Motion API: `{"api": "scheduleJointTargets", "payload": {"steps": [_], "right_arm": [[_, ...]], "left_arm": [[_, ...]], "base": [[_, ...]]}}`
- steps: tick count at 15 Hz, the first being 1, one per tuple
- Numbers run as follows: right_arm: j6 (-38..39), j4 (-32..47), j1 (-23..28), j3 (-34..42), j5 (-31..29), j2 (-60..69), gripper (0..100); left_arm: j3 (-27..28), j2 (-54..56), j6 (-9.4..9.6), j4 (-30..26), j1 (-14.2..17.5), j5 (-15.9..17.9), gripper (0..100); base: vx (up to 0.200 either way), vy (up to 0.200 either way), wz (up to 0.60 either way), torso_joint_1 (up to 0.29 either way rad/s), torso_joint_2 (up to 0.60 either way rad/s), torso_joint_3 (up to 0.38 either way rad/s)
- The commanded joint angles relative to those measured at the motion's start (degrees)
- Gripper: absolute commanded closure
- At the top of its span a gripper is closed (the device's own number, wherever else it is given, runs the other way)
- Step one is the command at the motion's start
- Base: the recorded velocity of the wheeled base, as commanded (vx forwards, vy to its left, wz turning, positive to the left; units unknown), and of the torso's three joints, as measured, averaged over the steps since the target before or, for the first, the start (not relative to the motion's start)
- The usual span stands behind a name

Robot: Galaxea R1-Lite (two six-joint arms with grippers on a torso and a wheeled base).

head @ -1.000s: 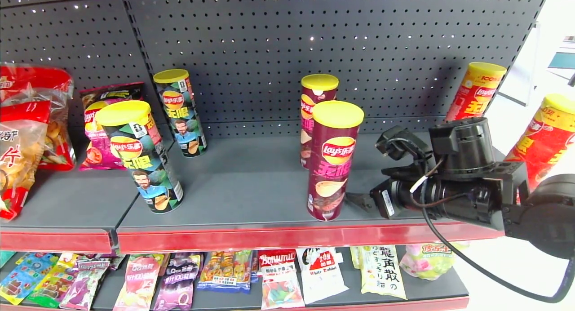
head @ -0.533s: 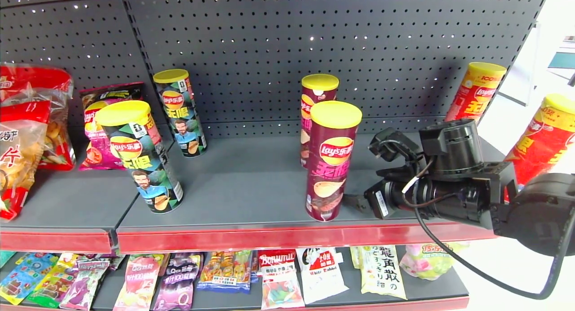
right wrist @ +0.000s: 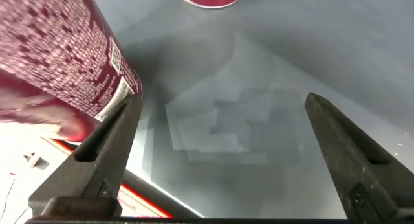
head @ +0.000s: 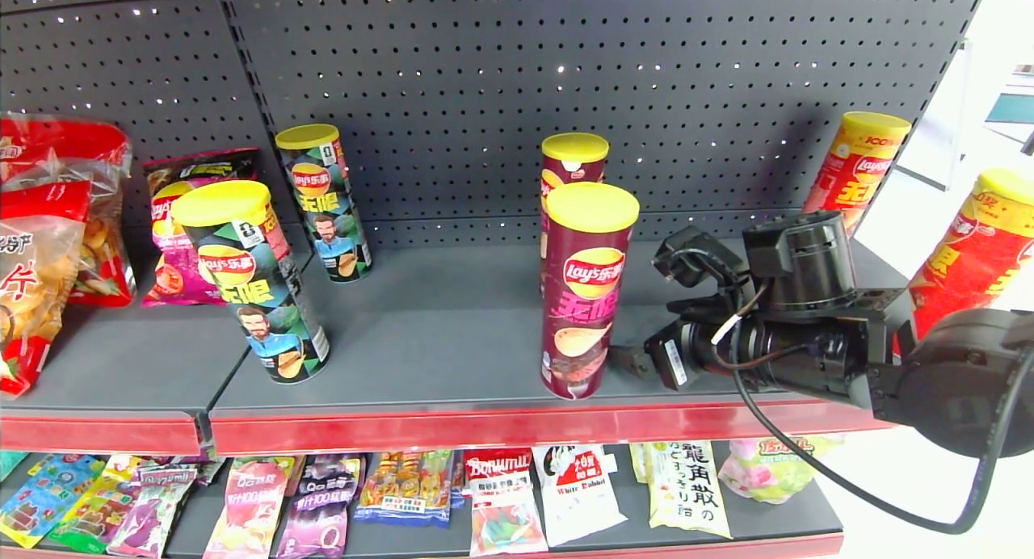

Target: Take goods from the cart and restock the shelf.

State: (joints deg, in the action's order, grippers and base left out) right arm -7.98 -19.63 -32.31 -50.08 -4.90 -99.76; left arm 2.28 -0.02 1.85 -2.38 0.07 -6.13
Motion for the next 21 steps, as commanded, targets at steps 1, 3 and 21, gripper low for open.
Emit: {"api": "scheduleJointTargets", "payload": {"steps": [1, 3, 21], "right_arm": [[0.0, 0.0, -0.5, -0.1, 0.0, -0.1, 0], [-0.1, 0.0, -0.6, -0.1, 0.0, -0.2, 0], [-0.1, 0.1, 1.0, 8.1, -3.6, 17.3, 0]], "left_arm": [[0.0, 0.0, -0.01, 0.0, 0.0, 0.0, 0], [0.0, 0.0, -0.01, 0.0, 0.0, 0.0, 0], [0.0, 0.0, -0.10, 0.0, 0.0, 0.5, 0]], "base": [[0.000, 0.000, 0.00, 0.000, 0.00, 0.000], [0.000, 0.000, 0.00, 0.000, 0.00, 0.000], [0.000, 0.000, 0.00, 0.000, 0.00, 0.000]]}}
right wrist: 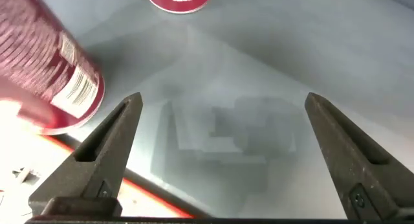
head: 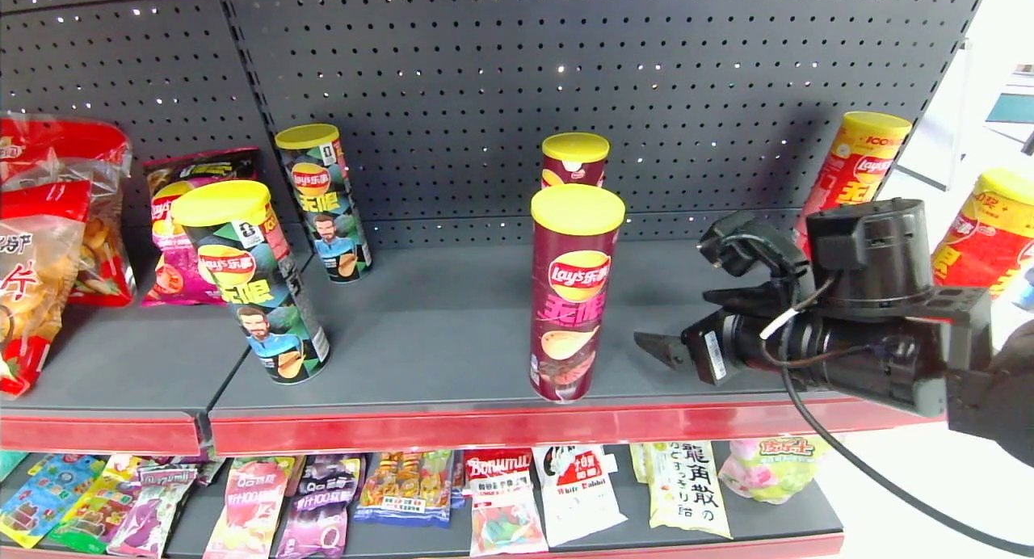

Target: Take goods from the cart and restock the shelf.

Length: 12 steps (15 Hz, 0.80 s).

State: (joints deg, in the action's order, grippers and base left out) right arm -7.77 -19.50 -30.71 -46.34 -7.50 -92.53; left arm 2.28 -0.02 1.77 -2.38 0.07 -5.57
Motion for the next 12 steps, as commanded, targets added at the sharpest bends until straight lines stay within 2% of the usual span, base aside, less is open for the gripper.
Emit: {"api": "scheduleJointTargets", "payload": {"steps": [1, 3, 4, 7, 10, 12], "right_arm": [[-0.5, 0.2, -2.5, 6.3, -3.6, 14.9, 0], [-0.6, 0.9, -3.0, 9.9, -5.7, 22.0, 0], [-1.1, 1.9, -0.8, 13.1, -5.9, 28.2, 0], [-2.5, 10.9, 15.5, 16.4, -4.5, 40.1, 0], [-2.2, 21.3, 31.8, 18.7, 1.1, 53.2, 0], [-2.3, 26.0, 35.4, 23.0, 4.4, 64.5, 0]], "left_arm": [[0.0, 0.0, -0.10, 0.0, 0.0, 0.0, 0], [0.0, 0.0, -0.63, 0.0, 0.0, 0.9, 0], [-0.6, 0.0, -0.63, 0.2, 0.0, 1.2, 0], [-1.5, 0.0, -0.54, 1.1, -0.1, 3.0, 0], [-2.3, 0.0, -0.54, 2.4, 0.0, 3.5, 0], [-2.3, 0.0, -0.54, 2.4, -0.1, 3.5, 0]], "base": [[0.000, 0.000, 0.00, 0.000, 0.00, 0.000], [0.000, 0.000, 0.00, 0.000, 0.00, 0.000], [0.000, 0.000, 0.00, 0.000, 0.00, 0.000], [0.000, 0.000, 0.00, 0.000, 0.00, 0.000], [0.000, 0.000, 0.00, 0.000, 0.00, 0.000], [0.000, 0.000, 0.00, 0.000, 0.00, 0.000]]}}
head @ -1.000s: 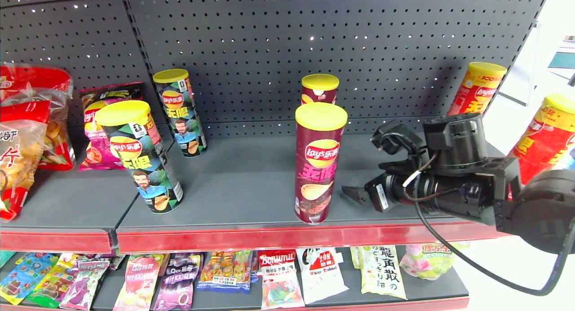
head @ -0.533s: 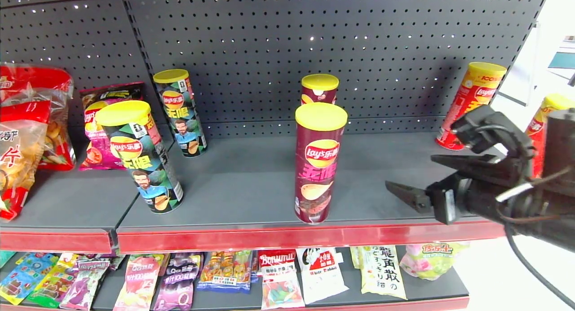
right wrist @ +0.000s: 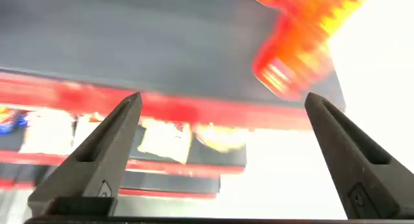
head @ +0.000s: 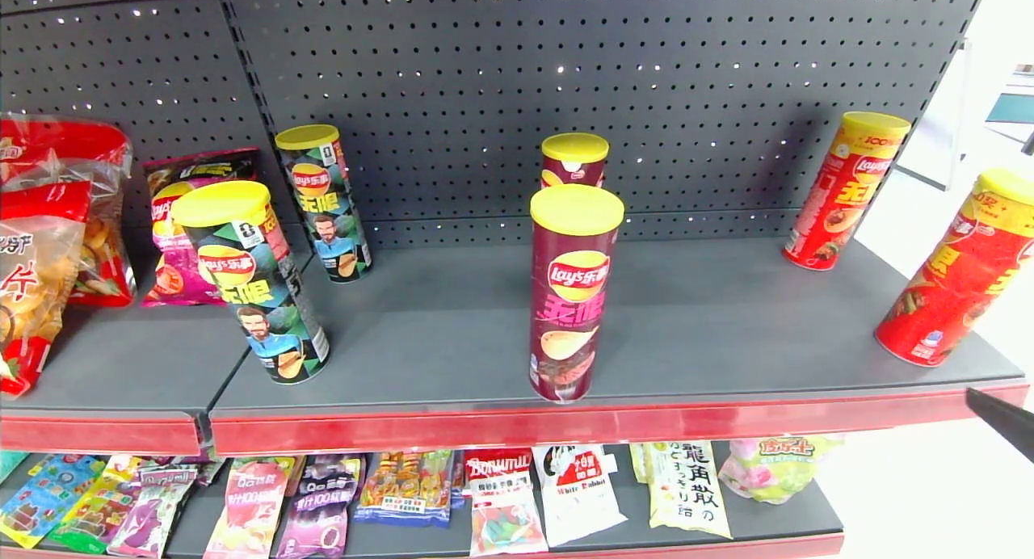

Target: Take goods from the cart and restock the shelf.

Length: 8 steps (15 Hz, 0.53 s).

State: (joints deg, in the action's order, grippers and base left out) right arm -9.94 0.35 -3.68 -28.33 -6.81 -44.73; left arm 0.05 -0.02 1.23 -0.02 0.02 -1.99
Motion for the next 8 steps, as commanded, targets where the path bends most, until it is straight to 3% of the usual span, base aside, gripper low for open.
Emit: {"api": "scheduleJointTargets", "payload": {"steps": [1, 5, 8], "right_arm": [[-0.2, 7.6, 8.3, 7.6, 3.4, 22.6, 0], [-0.2, 15.1, 7.7, 12.7, 0.9, 35.8, 0], [0.2, 15.2, 0.0, 13.7, 4.6, 37.0, 0]], "left_arm": [[0.0, 0.0, 0.00, -0.1, 0.0, 0.0, 0], [0.0, 0.0, -0.18, -0.1, 0.0, 0.0, 0], [0.0, 0.0, -0.53, -0.1, 0.0, 0.0, 0]], "base": [[0.000, 0.000, 0.00, 0.000, 0.00, 0.000], [0.000, 0.000, 0.00, 0.000, 0.00, 0.000], [0.000, 0.000, 0.00, 0.000, 0.00, 0.000]]}}
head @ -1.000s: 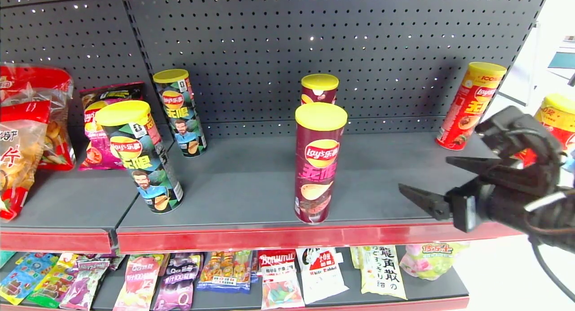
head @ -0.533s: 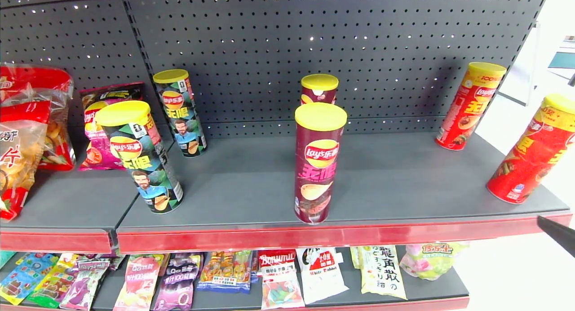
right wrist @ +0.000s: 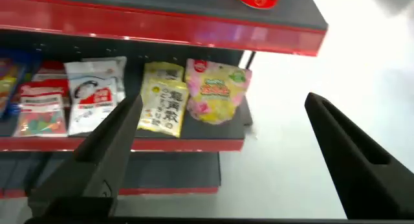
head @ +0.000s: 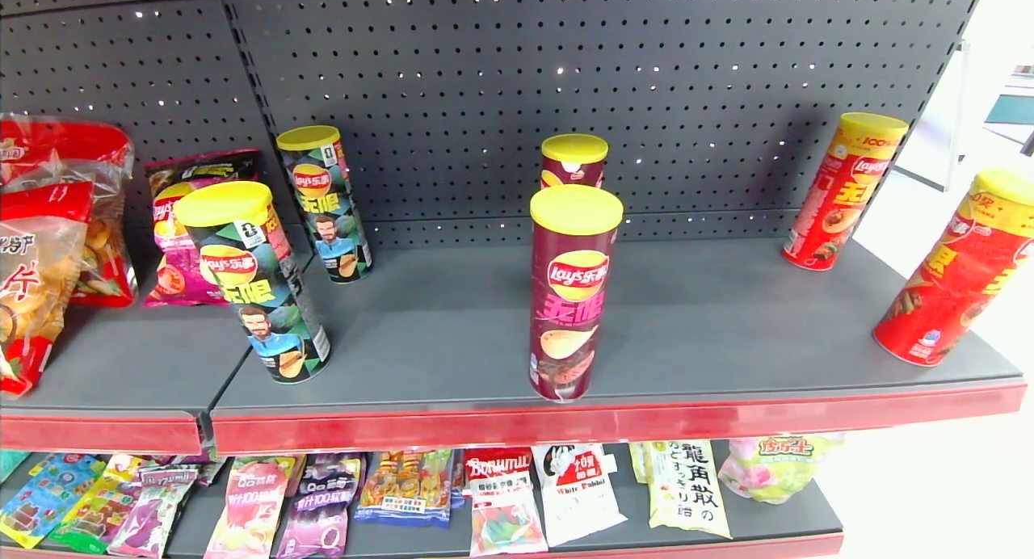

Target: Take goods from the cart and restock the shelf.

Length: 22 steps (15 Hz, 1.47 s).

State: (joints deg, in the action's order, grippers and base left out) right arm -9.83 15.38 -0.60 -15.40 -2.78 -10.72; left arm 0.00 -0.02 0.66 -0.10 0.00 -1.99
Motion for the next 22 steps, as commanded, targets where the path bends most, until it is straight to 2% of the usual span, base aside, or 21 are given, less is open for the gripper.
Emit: {"api": "scheduleJointTargets", "payload": {"steps": [1, 2, 4, 8, 10, 13, 14, 16, 17, 18, 20, 22], "right_arm": [[1.2, 0.3, -7.1, 0.7, 0.4, 2.3, 0], [2.2, 0.5, -9.2, 1.2, 0.0, 3.0, 0], [2.2, 0.6, -9.8, 1.7, -2.1, 5.1, 0], [2.2, 0.3, -9.2, 0.0, -12.3, -0.5, 0], [2.2, 0.9, -7.4, 1.2, -15.5, -1.1, 0], [2.1, 0.7, -0.2, 1.4, -16.3, -2.8, 0], [1.9, 0.7, 2.8, 2.5, -15.1, -2.6, 0], [1.9, 0.3, 1.9, 5.5, -9.9, 1.8, 0], [2.7, -0.1, -1.4, 6.7, 0.5, 7.2, 0], [3.8, -0.8, -0.8, 7.1, 3.6, 7.6, 0], [7.2, -2.8, 0.0, 8.2, 6.6, 9.7, 0], [9.8, -3.1, 0.3, 8.4, 6.4, 10.5, 0]], "left_arm": [[0.0, 0.0, -0.04, 0.0, 0.0, 0.0, 0], [0.0, 0.0, -0.13, 0.0, 0.0, 0.0, 0], [0.0, 0.0, -0.13, 0.0, 0.0, 0.0, 0], [0.0, 0.0, -0.04, 0.0, 0.0, 0.0, 0], [0.0, 0.0, -0.13, 0.0, 0.0, 0.0, 0], [0.0, 0.0, -0.13, 0.0, 0.0, 0.0, 0], [0.0, 0.0, -0.13, 0.0, 0.0, 0.0, 0], [0.0, 0.0, -0.13, 0.0, 0.0, 0.0, 0], [0.0, 0.0, -0.13, 0.0, 0.0, 0.0, 0], [0.0, 0.0, -0.13, 0.0, 0.0, 0.0, 0], [0.0, 0.0, -0.22, 0.0, 0.0, 0.0, 0], [0.0, 0.0, -0.22, 0.0, 0.0, 0.0, 0]], "base": [[0.000, 0.000, 0.00, 0.000, 0.00, 0.000], [0.000, 0.000, 0.00, 0.000, 0.00, 0.000], [0.000, 0.000, 0.00, 0.000, 0.00, 0.000], [0.000, 0.000, 0.00, 0.000, 0.00, 0.000], [0.000, 0.000, 0.00, 0.000, 0.00, 0.000], [0.000, 0.000, 0.00, 0.000, 0.00, 0.000], [0.000, 0.000, 0.00, 0.000, 0.00, 0.000], [0.000, 0.000, 0.00, 0.000, 0.00, 0.000], [0.000, 0.000, 0.00, 0.000, 0.00, 0.000], [0.000, 0.000, 0.00, 0.000, 0.00, 0.000], [0.000, 0.000, 0.00, 0.000, 0.00, 0.000], [0.000, 0.000, 0.00, 0.000, 0.00, 0.000]]}}
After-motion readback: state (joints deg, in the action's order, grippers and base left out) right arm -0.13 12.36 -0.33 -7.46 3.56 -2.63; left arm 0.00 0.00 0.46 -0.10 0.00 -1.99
